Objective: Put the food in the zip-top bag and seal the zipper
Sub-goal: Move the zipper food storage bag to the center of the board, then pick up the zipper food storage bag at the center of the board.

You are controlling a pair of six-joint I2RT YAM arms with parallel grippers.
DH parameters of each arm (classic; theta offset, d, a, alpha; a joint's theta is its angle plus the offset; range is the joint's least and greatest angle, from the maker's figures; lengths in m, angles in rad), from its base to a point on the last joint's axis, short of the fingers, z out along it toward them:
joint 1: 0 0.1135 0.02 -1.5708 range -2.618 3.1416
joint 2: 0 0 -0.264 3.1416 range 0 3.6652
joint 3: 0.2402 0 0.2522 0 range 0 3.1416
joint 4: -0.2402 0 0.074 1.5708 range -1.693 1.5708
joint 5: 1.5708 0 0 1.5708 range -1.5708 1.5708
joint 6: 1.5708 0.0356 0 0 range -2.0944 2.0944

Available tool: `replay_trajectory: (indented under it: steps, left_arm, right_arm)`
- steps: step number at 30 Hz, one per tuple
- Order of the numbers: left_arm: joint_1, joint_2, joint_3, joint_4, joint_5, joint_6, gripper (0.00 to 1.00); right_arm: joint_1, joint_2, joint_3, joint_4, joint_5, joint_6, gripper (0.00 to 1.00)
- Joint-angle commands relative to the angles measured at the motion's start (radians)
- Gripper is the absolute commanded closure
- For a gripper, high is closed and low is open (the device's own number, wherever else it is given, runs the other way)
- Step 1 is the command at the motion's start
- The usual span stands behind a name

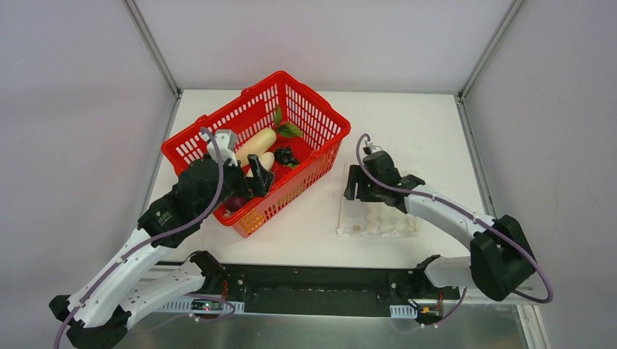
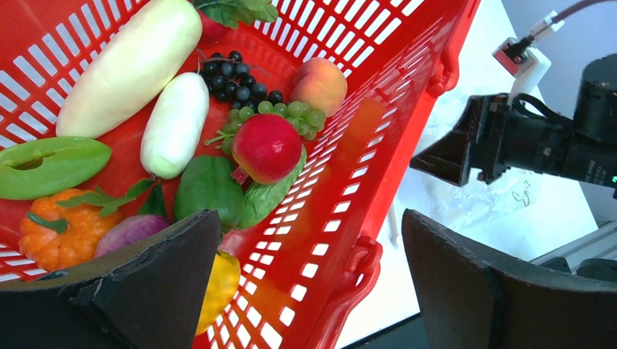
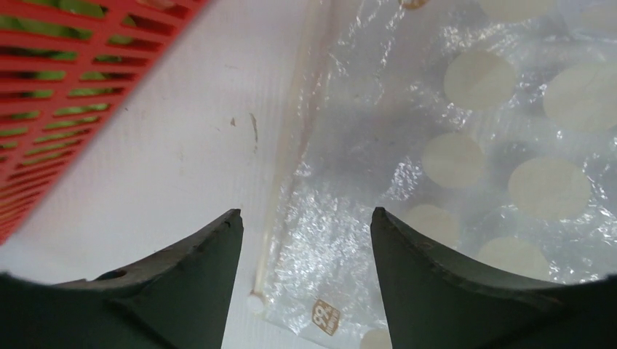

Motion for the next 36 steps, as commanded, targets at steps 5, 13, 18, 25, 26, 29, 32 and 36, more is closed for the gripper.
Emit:
replay_trajectory:
  steps: [5, 13, 18, 25, 26, 29, 32, 36]
  left_arm:
    - [0.004, -0.055, -0.001, 0.001, 0.002, 0.018, 0.01]
    - [0.004, -0.077, 0.005, -0.008, -0.01, 0.022, 0.01]
    - [0.004, -0.051, 0.03, -0.029, 0.018, 0.034, 0.01]
    - [0.003, -0.032, 0.064, -0.042, 0.085, 0.037, 0.01]
    - [0.003, -0.029, 0.069, -0.044, 0.092, 0.039, 0.01]
    - [0.002, -0.022, 0.084, -0.048, 0.127, 0.045, 0.02]
    - [-0.001, -0.008, 0.103, -0.049, 0.166, 0.049, 0.03]
    - [-0.024, 0.026, 0.134, -0.028, 0.27, 0.068, 0.07]
  right_arm:
    - [0.131, 0.133, 0.1, 0.048, 0.306, 0.211, 0.32]
    - [0.232, 0.221, 0.051, 0.114, 0.485, 0.3, 0.43]
    - [0.262, 0.287, 0.047, 0.137, 0.501, 0.301, 0.48]
    - [0.276, 0.306, 0.045, 0.126, 0.525, 0.317, 0.66]
    - [0.276, 0.3, 0.044, 0.125, 0.52, 0.316, 0.69]
    - [0.275, 0.269, 0.044, 0.114, 0.51, 0.316, 0.76]
    - [0.275, 0.219, 0.027, 0.134, 0.479, 0.3, 0.79]
    - [0.264, 0.153, -0.005, 0.179, 0.392, 0.274, 0.92]
